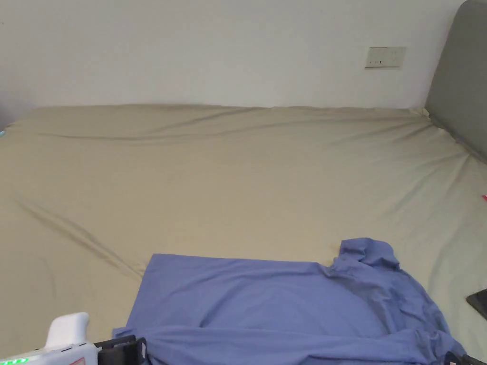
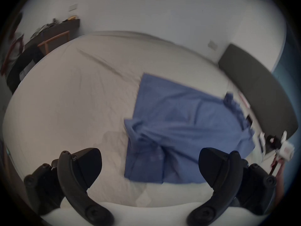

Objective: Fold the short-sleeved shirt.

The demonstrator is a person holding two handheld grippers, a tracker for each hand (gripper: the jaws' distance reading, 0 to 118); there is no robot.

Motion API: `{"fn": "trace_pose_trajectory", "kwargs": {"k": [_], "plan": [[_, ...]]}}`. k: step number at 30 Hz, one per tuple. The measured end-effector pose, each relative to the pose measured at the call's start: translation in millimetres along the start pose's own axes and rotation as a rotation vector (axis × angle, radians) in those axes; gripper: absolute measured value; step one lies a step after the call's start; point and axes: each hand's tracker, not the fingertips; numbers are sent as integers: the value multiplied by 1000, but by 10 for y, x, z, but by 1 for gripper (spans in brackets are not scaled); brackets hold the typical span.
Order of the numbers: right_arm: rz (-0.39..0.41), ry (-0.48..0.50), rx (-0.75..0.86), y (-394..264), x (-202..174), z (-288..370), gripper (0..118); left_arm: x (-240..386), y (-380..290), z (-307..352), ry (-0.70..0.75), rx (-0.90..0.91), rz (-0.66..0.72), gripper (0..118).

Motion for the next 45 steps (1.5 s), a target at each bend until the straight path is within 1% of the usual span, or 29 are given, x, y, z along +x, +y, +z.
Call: {"fn": "trace_pose_trajectory", "kwargs": {"k": [2, 3, 4, 6, 7, 8, 9, 10, 11, 12, 13, 14, 15, 18, 20, 22, 23, 24, 25, 26, 27, 28, 29, 30, 32, 33, 38, 42, 45], "plan": [[30, -23, -34, -98, 26, 89, 110, 110, -99, -211, 50, -94, -65, 116], [42, -20, -49, -135, 43, 106, 110, 180, -131, -326, 75, -128, -86, 114], [64, -12, -66, -173, 66, 89, 110, 217, -174, -456, 82, -156, -111, 105], [96, -50, -99, -212, 88, 90, 110, 241, -263, -737, 95, -263, -156, 104], [102, -66, -104, -216, 94, 91, 110, 297, -321, -823, 177, -282, -177, 104], [106, -67, -107, -199, 98, 81, 110, 346, -320, -682, 141, -163, -186, 104], [113, -64, -109, -188, 103, 81, 110, 372, -297, -649, 154, -193, -171, 100], [130, -59, -116, -164, 104, 68, 110, 369, -270, -593, 147, -200, -162, 91], [151, -51, -130, -131, 96, 25, 110, 368, -268, -526, 128, -188, -150, 77], [164, -47, -140, -99, 84, -33, 110, 347, -265, -473, 115, -163, -134, 49], [170, -49, -148, -70, 59, -112, 110, 306, -254, -442, 63, -152, -85, 30], [168, -46, -165, -39, 30, -208, 110, 262, -256, -432, 31, -146, -14, 17], [152, -33, -199, -15, 4, -302, 110, 257, -247, -405, 8, -154, 37, 14], [123, 10, -264, 22, -97, -688, 110, 261, -266, -411, 22, -154, 47, 12], [171, -3, -336, -9, -217, -967, 110, 290, -279, -401, 27, -153, 21, 12], [216, -38, -420, -92, -328, -1190, 105, 285, -277, -396, 26, -156, 4, 11], [226, -31, -454, -160, -363, -1255, 104, 275, -283, -396, 23, -159, 1, 11], [192, 11, -421, -201, -357, -1238, 98, 252, -280, -399, 17, -165, 2, 11], [168, -21, -391, -178, -357, -1182, 82, 223, -278, -399, 7, -170, 15, 10], [164, 33, -405, -120, -330, -1089, 58, 196, -276, -390, -9, -178, 36, 10], [154, 82, -389, -98, -322, -1009, 23, 175, -278, -371, -26, -181, 67, 10], [176, 71, -351, -95, -322, -877, 23, 153, -279, -346, -44, -179, 88, 9], [245, 43, -324, -119, -341, -797, 23, 138, -280, -318, -60, -181, 91, 9], [264, 47, -327, -143, -355, -749, 23, 143, -289, -287, -54, -183, 82, 9], [232, 92, -364, -195, -326, -675, 23, 256, -317, -172, 14, -149, -50, 9], [223, 100, -363, -211, -312, -631, 23, 299, -336, -133, 16, -151, -77, 9], [123, 158, -356, -162, -181, -368, 23, 329, -325, 173, -20, -138, -67, 9], [156, 186, -350, -221, -76, -83, 23, 213, -398, 443, -42, -132, -66, 9], [137, 217, -378, -375, 40, 89, 23, 127, -573, 624, -89, -181, -48, 9]]}}
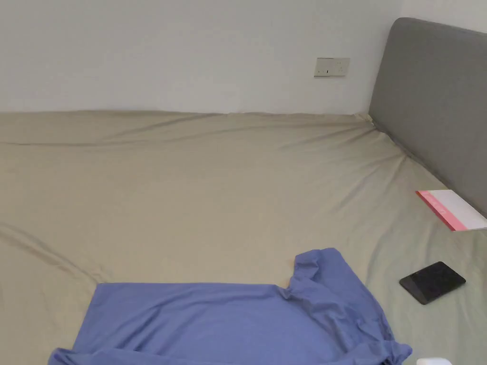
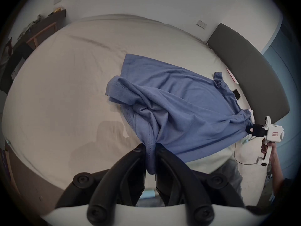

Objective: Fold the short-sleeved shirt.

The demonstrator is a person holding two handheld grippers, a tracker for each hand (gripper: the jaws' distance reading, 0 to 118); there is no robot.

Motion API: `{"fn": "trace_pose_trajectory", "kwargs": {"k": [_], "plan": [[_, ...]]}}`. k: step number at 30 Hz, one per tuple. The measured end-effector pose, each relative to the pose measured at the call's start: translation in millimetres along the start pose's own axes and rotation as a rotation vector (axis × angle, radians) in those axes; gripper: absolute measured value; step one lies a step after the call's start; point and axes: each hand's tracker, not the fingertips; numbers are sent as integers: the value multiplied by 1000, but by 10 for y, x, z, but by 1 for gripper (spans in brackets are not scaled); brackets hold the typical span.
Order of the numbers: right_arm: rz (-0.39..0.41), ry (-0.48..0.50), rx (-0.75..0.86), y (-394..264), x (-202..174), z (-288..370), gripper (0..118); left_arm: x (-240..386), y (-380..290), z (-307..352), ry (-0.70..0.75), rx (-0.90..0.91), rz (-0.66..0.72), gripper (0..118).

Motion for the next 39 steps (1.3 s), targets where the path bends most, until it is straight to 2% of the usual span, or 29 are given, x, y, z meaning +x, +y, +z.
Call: {"fn": "trace_pose_trajectory", "kwargs": {"k": [7, 9, 11, 13, 14, 15, 16, 18, 19, 22, 24, 26, 28, 30, 33, 36, 37, 38, 39], "plan": [[31, -23, -48, -561, -125, 57, 23, -23, -586, 115, -1, -66, 31, 9], [19, -27, -49, -621, -106, 4, 23, -61, -685, 49, -4, -83, 46, 9], [-40, -18, -41, -610, -66, -58, 23, -142, -749, -110, -4, -108, 80, 9], [-44, -15, -49, -568, -62, -63, 23, -187, -721, -93, -34, -63, 142, 10], [-38, -16, -55, -560, -74, -58, 23, -201, -692, -112, -33, -73, 143, 17], [-31, -18, -60, -546, -77, -49, 26, -196, -691, -129, -30, -70, 131, 37], [-15, -21, -65, -539, -85, -45, 34, -177, -690, -133, -26, -71, 122, 61], [6, -42, -74, -505, -119, -4, 59, -124, -620, -44, 35, -53, 67, 110], [24, -97, -63, -503, -139, 62, 64, -125, -575, 20, 35, -47, 58, 114], [109, -148, 45, -466, -186, 372, 69, -176, -281, 304, 22, 114, 94, 114], [110, -155, 119, -376, -190, 585, 71, -186, 57, 344, 59, 198, 136, 115], [67, -171, 179, -238, -149, 702, 71, -188, 451, 152, 48, 273, 145, 118], [2, -177, 215, -88, -98, 751, 71, -187, 783, -220, 31, 257, 144, 118], [-34, -152, 254, 35, -35, 721, 71, -167, 1074, -723, 53, 124, 155, 118], [-53, -177, 240, 230, 28, 588, 71, -125, 1295, -1341, 103, 21, 127, 112], [-46, -192, 215, 434, 83, 404, 71, -32, 1292, -1714, 209, -94, 63, 114], [-39, -196, 205, 520, 106, 332, 71, 107, 1285, -1645, 228, -25, -38, 107], [-32, -201, 198, 622, 124, 249, 71, 167, 1264, -1620, 249, -45, -89, 93], [-24, -204, 192, 720, 142, 170, 71, 194, 1245, -1576, 265, -42, -106, 63]]}}
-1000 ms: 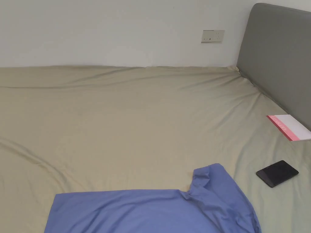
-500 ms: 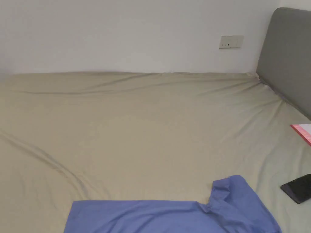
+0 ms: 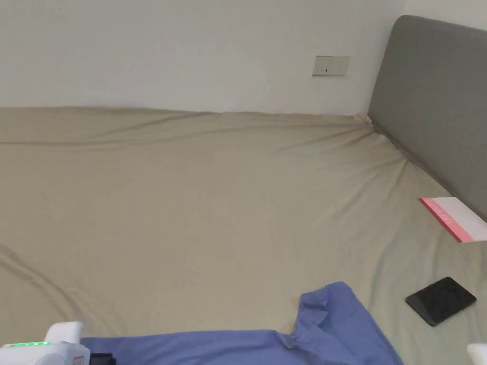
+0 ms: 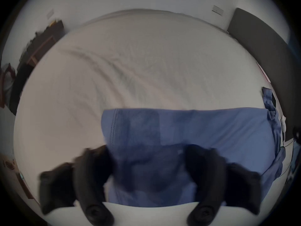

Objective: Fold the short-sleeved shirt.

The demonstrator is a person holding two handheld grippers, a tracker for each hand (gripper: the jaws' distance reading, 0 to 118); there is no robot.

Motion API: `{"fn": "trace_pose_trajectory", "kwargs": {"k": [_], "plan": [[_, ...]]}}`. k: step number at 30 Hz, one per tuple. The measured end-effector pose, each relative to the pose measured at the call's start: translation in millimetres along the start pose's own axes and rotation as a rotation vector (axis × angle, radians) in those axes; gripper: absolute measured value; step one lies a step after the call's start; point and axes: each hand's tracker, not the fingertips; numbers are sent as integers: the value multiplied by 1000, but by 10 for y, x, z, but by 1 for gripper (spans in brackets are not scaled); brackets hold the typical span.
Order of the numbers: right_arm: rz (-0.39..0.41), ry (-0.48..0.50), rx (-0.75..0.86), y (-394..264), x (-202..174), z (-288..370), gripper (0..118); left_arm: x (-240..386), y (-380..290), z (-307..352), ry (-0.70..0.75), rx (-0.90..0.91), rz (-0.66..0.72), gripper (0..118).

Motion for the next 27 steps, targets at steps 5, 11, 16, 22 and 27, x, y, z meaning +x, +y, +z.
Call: {"fn": "trace_pose_trajectory", "kwargs": {"k": [5, 11, 16, 22, 27], "plan": [[25, 12, -63, 543, -56, -773, 71, -120, -72, 431, -110, 112, 165, 0], [-29, 11, -313, 761, -225, -1902, 69, -28, -28, 674, -135, 131, 90, 0], [-195, -31, -313, 713, -429, -1811, 3, -110, -21, 706, -175, 130, 114, 0], [-48, -54, -219, 713, -572, -1438, 3, -124, -18, 765, -202, 128, 120, 0], [-86, 88, -62, 878, -430, -664, 3, -273, -80, 1160, -288, 215, 68, 0]]}}
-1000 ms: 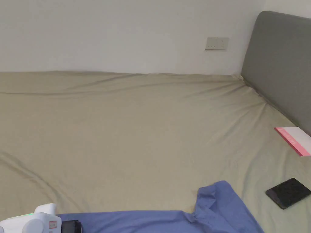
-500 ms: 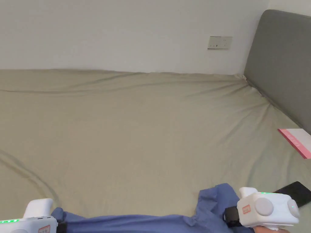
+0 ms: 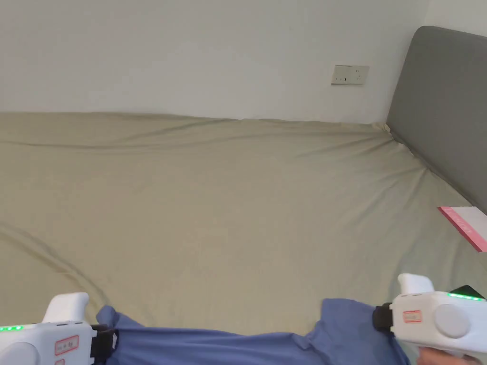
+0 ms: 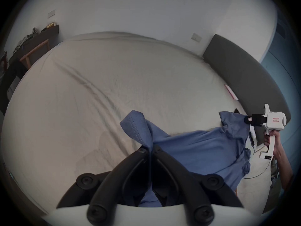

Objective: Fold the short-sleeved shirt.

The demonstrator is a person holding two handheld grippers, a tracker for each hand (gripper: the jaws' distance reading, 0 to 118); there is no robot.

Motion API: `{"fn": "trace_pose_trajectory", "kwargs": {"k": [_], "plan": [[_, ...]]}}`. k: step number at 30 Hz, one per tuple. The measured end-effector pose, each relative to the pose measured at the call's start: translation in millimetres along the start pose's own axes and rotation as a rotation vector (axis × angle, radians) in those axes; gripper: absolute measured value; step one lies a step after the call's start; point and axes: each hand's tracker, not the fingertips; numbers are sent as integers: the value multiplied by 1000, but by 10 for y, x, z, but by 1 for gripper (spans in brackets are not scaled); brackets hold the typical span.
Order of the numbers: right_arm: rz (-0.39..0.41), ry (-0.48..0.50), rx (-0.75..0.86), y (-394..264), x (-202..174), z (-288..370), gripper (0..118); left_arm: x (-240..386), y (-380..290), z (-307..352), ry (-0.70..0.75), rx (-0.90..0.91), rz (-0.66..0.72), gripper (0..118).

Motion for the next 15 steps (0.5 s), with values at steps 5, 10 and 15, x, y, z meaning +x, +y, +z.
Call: {"fn": "trace_pose_trajectory", "kwargs": {"k": [5, 10, 15], "plan": [[94, 20, 98, -232, 127, 921, 2, -12, -210, 546, 12, 56, -137, 0], [-50, 97, 79, -822, 429, 1406, 3, -6, -714, 938, 41, 15, -258, 0], [-50, 68, 4, -1588, 449, 1496, 3, -6, -1279, 965, 2, -93, -278, 0]]}}
